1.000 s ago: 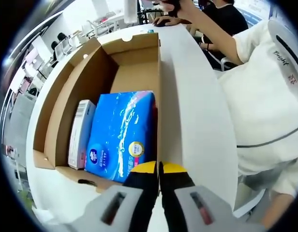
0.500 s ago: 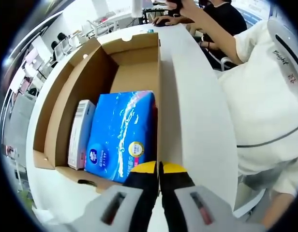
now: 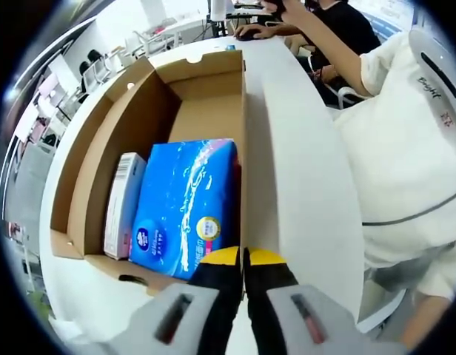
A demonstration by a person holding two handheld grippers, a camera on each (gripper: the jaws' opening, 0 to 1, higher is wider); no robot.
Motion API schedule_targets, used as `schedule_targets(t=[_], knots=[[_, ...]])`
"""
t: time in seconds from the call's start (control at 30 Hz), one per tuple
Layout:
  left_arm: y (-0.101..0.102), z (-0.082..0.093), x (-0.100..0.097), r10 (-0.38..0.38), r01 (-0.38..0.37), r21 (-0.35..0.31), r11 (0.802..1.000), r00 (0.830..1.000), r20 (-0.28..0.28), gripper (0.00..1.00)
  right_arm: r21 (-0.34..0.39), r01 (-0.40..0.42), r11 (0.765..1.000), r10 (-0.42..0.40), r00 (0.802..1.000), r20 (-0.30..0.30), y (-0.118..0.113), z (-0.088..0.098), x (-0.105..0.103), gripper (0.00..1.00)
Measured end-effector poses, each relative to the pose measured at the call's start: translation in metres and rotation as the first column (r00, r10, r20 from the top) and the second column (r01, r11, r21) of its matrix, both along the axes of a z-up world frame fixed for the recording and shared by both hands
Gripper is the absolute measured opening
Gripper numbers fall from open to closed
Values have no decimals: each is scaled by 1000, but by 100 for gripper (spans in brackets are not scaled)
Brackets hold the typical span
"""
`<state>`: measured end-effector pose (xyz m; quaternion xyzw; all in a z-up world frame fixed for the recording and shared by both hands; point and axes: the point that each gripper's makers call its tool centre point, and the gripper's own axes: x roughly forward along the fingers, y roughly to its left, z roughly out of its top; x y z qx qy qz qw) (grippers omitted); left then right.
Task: Operate the shoe box by opening the lid, removing the specified soft item, and placing it in the target area until the item is outside and the box remains undamaged.
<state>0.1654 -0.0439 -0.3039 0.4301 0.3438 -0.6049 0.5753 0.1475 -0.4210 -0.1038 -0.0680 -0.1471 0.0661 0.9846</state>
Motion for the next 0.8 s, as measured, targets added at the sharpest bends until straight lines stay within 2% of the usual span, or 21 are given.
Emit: schedule_targets(t=[0.43, 0.8], knots=[[0, 0, 0, 0, 0, -1, 1000, 1000, 0, 1, 11, 36, 999, -36, 999, -1, -16, 1, -6, 18], [0, 0, -1, 0, 0, -3, 1000, 1000, 0, 1, 55, 68, 996, -65, 996, -54, -35, -26, 2, 18]])
